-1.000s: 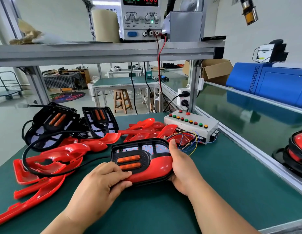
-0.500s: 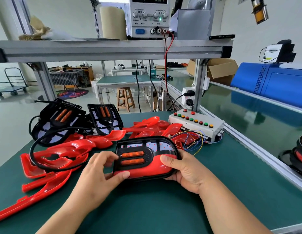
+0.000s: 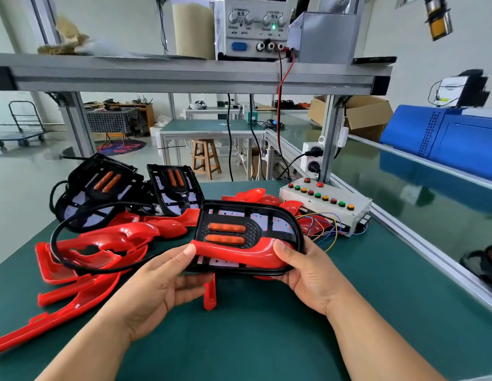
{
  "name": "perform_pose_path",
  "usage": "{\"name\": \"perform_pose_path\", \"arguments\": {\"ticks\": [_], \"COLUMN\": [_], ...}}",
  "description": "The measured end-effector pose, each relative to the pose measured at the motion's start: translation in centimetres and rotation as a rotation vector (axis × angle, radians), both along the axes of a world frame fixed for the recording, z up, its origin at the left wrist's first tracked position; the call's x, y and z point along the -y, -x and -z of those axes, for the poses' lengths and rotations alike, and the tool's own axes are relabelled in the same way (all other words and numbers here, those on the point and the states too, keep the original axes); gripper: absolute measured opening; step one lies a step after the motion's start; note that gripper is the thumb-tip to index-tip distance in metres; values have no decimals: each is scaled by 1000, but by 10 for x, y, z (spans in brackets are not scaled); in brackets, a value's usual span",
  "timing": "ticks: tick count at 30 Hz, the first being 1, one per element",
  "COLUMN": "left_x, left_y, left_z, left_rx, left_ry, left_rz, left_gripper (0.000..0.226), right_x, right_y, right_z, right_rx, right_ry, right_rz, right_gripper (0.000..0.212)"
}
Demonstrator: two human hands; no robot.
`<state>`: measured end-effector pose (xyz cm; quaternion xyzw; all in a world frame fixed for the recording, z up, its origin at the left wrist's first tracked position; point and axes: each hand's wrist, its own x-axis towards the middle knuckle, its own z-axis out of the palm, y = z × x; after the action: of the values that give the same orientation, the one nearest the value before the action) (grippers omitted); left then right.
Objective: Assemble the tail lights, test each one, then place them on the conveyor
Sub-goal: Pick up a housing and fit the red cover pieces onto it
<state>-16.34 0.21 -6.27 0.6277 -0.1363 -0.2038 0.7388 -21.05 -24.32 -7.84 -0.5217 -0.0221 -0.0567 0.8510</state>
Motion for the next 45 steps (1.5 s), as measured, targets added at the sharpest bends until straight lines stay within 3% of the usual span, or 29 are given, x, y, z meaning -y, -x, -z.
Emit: {"name": "perform_pose_path", "arguments": {"ticks": [6, 12, 24, 30, 36, 45], "left_x": [-2, -5, -8, -3, -3, 2], "left_y": [0, -1, 1, 2, 0, 2], "left_z": [-1, 2, -2, 4, 6, 8], "left_rx": [62, 98, 114, 157, 119, 133], "left_ry": [-9, -13, -64, -156, -140, -169], "left_rz": [-40, -41, -39, -63, -75, -122], "left_gripper": [40, 20, 10, 12, 18, 19], "right_x": [-1, -1, 1, -4, -3, -2], "right_y": [-1, 0, 5, 2, -3, -6], "right_z": [1, 1, 0, -2, 1, 6], "right_rx": [-22, -35, -26, -84, -123, -152], "right_ry": [26, 17, -5, 30, 50, 13], "right_rz": [-13, -40, -64, -16, 23, 47], "right_gripper": [36, 54, 54, 101, 68, 58]}}
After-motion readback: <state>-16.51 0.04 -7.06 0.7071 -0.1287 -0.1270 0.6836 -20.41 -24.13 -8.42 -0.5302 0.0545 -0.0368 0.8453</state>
